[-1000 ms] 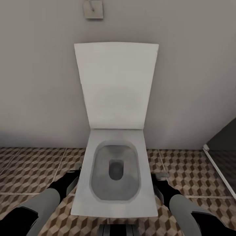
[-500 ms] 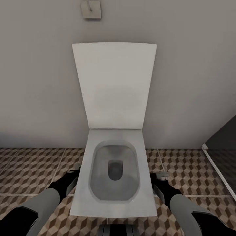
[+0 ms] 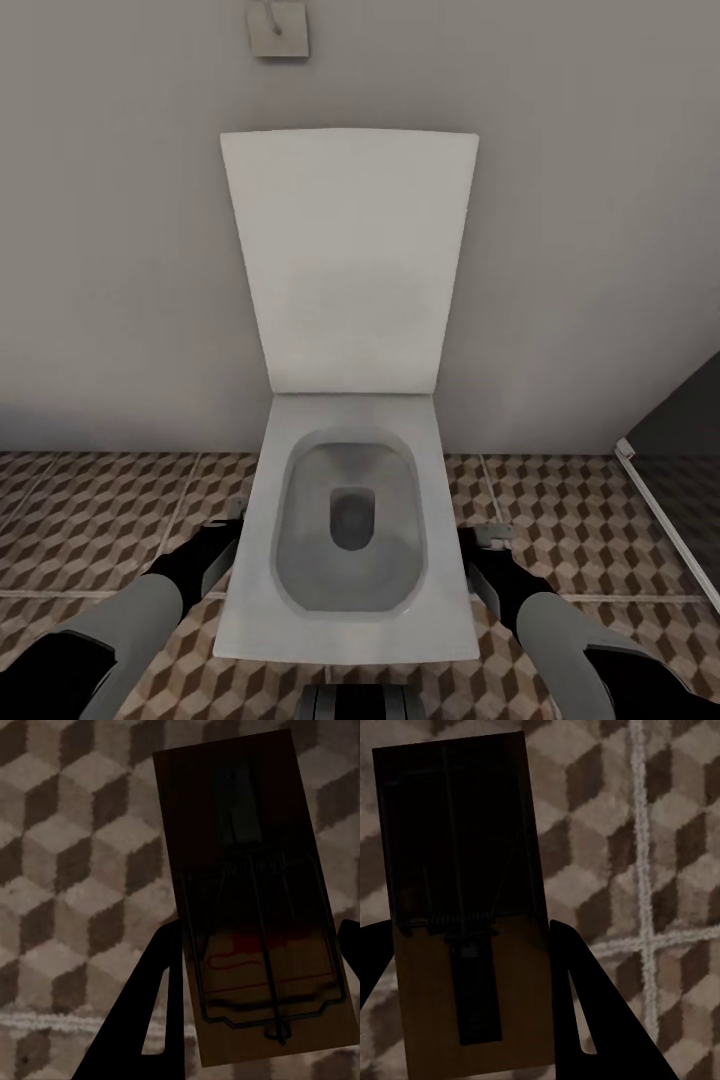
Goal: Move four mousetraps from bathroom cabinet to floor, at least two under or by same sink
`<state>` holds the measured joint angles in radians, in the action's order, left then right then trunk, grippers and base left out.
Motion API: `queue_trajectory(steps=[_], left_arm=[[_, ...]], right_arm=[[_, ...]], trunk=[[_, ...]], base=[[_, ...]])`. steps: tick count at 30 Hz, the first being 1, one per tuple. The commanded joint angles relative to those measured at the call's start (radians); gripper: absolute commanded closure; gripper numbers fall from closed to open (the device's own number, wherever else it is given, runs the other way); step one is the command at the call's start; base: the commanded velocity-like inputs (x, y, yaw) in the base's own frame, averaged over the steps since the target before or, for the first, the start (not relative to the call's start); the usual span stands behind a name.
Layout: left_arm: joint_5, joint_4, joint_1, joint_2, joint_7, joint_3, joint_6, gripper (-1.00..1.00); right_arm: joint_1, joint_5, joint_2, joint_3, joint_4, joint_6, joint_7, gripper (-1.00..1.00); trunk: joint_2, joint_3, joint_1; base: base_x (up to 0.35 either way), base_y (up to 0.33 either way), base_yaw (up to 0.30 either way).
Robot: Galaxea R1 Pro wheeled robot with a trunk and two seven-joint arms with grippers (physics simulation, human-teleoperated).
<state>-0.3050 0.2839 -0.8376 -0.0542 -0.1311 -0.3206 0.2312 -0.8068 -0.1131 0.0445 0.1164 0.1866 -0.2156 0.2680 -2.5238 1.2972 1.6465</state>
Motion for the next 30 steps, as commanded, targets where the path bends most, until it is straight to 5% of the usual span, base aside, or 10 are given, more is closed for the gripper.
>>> queue_trajectory(steps=[1,19,30], left_arm=[[-0.009,0.003,0.000,-0.001,-0.010,-0.009,0.006,1.00],[-0.018,-0.097,0.001,-0.010,-0.011,-0.006,0.002,1.00],[-0.021,-0.159,0.001,-0.012,-0.010,-0.006,-0.063,1.00]], right_arm=[[0.000,-0.007,0.001,0.008,0.002,-0.006,0.002,1.00],[0.001,-0.004,-0.005,0.008,-0.027,0.040,0.005,1.00],[0.001,0.004,-0.041,0.011,-0.093,0.090,0.005,1.00]], trunk=[[0.000,0.001,0.000],[0.000,0.001,0.000],[0.000,0.001,0.000]], base=[[0.000,0.000,0.000],[0.000,0.000,0.000],[0.000,0.000,0.000]])
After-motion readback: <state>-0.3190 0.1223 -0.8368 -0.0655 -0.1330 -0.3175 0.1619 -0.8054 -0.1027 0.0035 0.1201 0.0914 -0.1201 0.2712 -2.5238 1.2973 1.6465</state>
